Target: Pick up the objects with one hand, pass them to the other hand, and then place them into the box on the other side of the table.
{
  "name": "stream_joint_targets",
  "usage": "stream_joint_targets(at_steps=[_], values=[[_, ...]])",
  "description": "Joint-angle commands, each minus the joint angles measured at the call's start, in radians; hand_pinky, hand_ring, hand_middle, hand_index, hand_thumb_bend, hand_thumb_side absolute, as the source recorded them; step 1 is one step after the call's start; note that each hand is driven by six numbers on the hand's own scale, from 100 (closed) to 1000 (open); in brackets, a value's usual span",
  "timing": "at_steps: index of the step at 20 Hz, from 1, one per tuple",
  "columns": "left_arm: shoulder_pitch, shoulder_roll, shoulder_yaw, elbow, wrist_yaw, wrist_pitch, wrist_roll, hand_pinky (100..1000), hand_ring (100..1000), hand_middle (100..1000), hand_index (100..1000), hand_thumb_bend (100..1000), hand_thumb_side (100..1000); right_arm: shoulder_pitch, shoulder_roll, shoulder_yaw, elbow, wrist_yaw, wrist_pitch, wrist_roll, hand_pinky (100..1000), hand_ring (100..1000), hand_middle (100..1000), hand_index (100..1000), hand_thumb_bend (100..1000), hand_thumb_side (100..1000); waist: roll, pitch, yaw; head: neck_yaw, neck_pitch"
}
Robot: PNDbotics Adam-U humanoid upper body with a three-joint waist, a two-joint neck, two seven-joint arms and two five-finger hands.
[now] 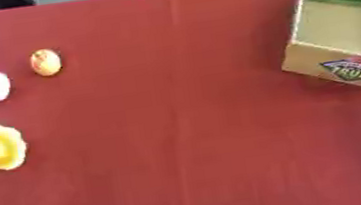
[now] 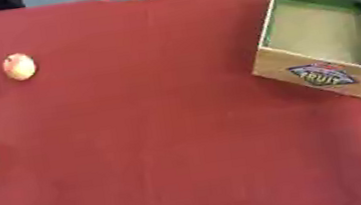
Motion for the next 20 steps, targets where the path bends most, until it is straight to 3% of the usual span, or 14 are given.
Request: stream_joint_targets(at_steps=[1, 7, 14, 20], values=[[-0.004, 0.03, 0.007, -0.019, -0.003, 0.0, 0.002, 758, 501, 623, 705, 679, 520, -0.015, -0.026, -0.007, -0.012, -0.002, -0.004, -0.001, 971, 1000, 731, 834, 100, 634, -0.002, -0.015, 0.001, -0.001, 0.008], [-0.001, 0.031, 0.008, -0.019, -0.002, 0.001, 0.003, 758, 500, 622, 705, 679, 520, -0.019, -0.03, -0.006, -0.016, -0.007, -0.005, -0.004, 971, 1000, 731, 834, 100, 633, 0.0, -0.011, -0.001, -0.003, 0.03], [-0.002, 0.041, 0.006, -0.02, -0.003, 0.007, 0.0, 759, 501, 623, 705, 681, 519, -0.021, -0.032, -0.005, -0.02, -0.008, -0.004, -0.004, 971, 1000, 731, 833, 100, 632, 0.002, -0.007, -0.001, 0.005, 0.029], [-0.003, 0.134, -0.013, -0.019, -0.019, 0.071, -0.047, 783, 532, 650, 722, 696, 521, -0.022, -0.039, -0.002, -0.021, -0.009, -0.005, -0.002, 970, 1000, 731, 833, 100, 630, 0.006, -0.009, 0.001, 0.014, 0.028]])
